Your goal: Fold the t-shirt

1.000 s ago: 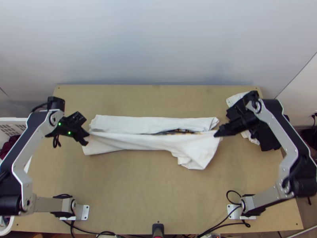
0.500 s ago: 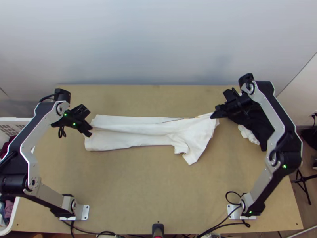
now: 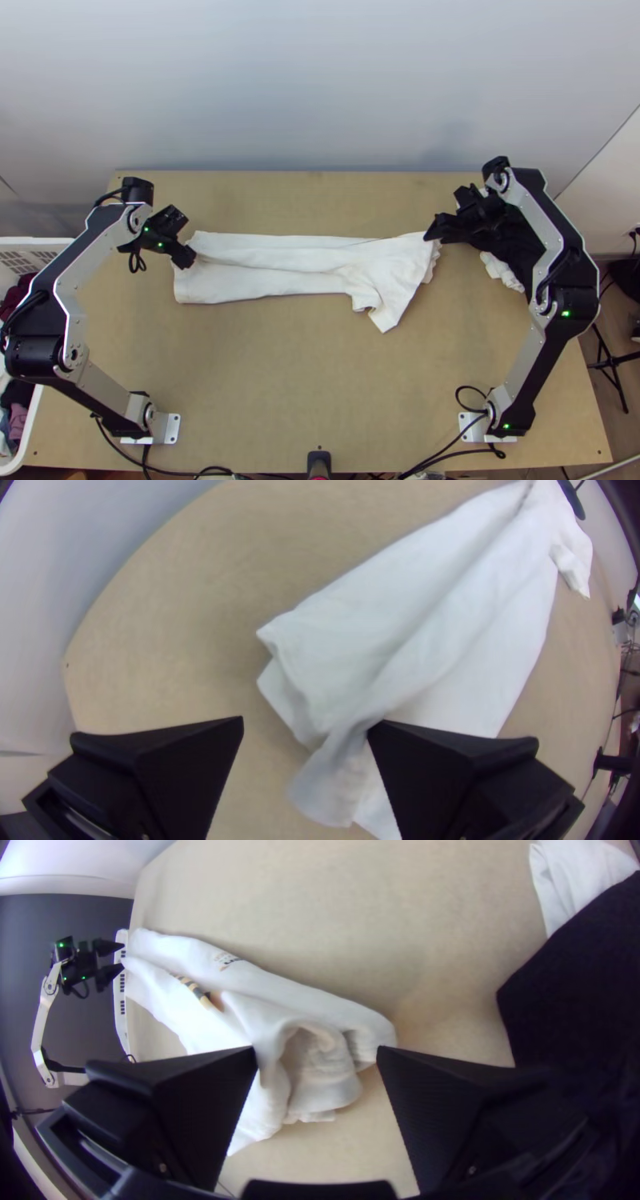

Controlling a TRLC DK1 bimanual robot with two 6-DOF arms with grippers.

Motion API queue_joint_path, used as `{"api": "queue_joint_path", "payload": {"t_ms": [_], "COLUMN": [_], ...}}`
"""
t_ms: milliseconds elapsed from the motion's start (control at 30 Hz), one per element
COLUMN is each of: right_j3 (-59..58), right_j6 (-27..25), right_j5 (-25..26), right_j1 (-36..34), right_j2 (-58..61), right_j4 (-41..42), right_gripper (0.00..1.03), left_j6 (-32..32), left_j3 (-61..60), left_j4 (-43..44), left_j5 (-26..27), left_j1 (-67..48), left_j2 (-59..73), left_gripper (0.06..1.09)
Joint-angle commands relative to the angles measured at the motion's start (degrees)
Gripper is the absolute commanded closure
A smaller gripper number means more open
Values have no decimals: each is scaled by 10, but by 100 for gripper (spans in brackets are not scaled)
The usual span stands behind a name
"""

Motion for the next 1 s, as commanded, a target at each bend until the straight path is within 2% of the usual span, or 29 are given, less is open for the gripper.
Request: {"api": "queue_joint_path", "payload": {"t_ms": [0, 200, 333, 467, 533, 600, 800, 967], "right_j3": [5, -7, -55, -99, -119, -140, -194, -189], "right_j6": [-9, -13, -12, 14, 21, 23, 25, 64], "right_j5": [23, 28, 29, 43, 71, 108, 110, 109], "right_j1": [-23, -54, -73, -91, -98, -105, -153, -145], "right_j2": [-30, -127, -247, -385, -445, -490, -533, -518], "right_j4": [-6, -65, -96, -105, -105, -103, -99, -84], "right_gripper": [7, 6, 5, 5, 5, 4, 4, 4], "left_j6": [-23, 16, 10, -34, -59, -70, -104, -131], "left_j3": [3, 32, 61, 58, 46, 35, 24, 24], "left_j4": [40, 48, 41, 4, -1, -1, -2, -9], "left_j5": [-22, -22, -4, 43, 67, 70, 69, 68], "left_j1": [32, 119, 167, 169, 165, 158, 148, 129], "left_j2": [-11, -19, -30, -86, -113, -123, -121, -97], "left_gripper": [10, 10, 10, 10, 10, 10, 10, 10]}}
